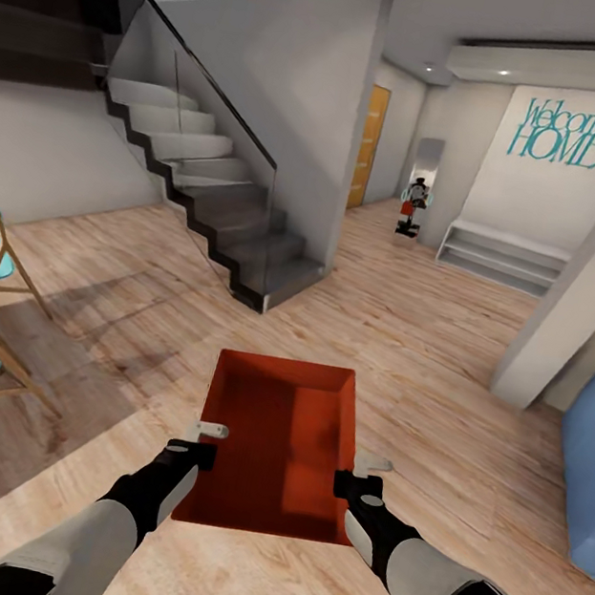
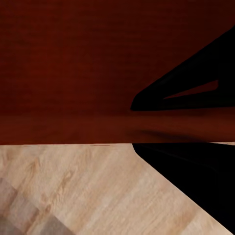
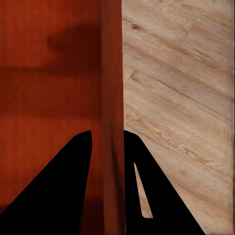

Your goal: Move the two storage containers from the living room to the garage. In the garage, place one container on the floor and stack the other container on top of it (either order is fine).

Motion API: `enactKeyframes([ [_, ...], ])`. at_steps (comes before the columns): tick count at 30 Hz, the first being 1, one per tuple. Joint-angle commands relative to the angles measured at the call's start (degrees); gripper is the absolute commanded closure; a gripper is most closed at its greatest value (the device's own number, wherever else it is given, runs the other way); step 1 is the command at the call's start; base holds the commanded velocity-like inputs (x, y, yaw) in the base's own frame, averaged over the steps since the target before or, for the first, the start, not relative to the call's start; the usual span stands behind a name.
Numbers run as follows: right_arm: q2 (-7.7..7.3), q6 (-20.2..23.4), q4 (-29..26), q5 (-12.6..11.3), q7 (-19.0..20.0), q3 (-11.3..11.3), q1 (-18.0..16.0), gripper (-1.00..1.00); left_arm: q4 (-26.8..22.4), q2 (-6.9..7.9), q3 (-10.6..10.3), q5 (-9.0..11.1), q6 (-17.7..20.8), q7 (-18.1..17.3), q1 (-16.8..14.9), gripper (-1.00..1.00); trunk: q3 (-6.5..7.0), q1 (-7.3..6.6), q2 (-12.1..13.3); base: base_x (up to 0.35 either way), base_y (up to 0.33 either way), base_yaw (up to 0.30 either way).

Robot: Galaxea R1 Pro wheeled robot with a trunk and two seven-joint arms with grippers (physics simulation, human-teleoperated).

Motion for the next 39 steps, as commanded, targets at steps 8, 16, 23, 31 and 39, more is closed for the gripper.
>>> enactKeyframes([
  [8, -0.15, -1.2, -0.1, 0.3, -0.3, -1.3, -0.1, 1.00, 1.9, 0.05, -0.6, 0.6, 0.4, 0.5, 0.0, 1.00, -0.11, 0.03, -0.1, 0.000, 0.000, -0.281],
  [16, -0.20, -1.2, -0.1, 0.3, -0.3, -1.3, -0.1, 1.00, 1.9, 0.05, -0.6, 0.6, 0.3, 0.5, 0.0, 1.00, -0.11, 0.03, -0.1, 0.000, 0.000, -0.281],
  [23, -0.22, -1.2, -0.1, 0.3, -0.3, -1.4, -0.1, 1.00, 1.9, 0.05, -0.6, 0.6, 0.3, 0.5, 0.0, 1.00, -0.11, 0.03, -0.1, 0.000, 0.000, -0.280],
  [31, -0.15, -1.1, -0.1, 0.4, -0.3, -1.3, -0.1, 1.00, 2.0, 0.05, -0.6, 0.6, 0.3, 0.4, 0.0, 1.00, -0.11, 0.03, -0.1, 0.080, 0.000, -0.083],
  [39, -0.15, -1.1, -0.1, 0.4, -0.3, -1.3, -0.1, 1.00, 2.1, 0.05, -0.7, 0.6, 0.3, 0.4, 0.0, 1.00, -0.11, 0.03, -0.1, 0.301, 0.000, 0.000],
])
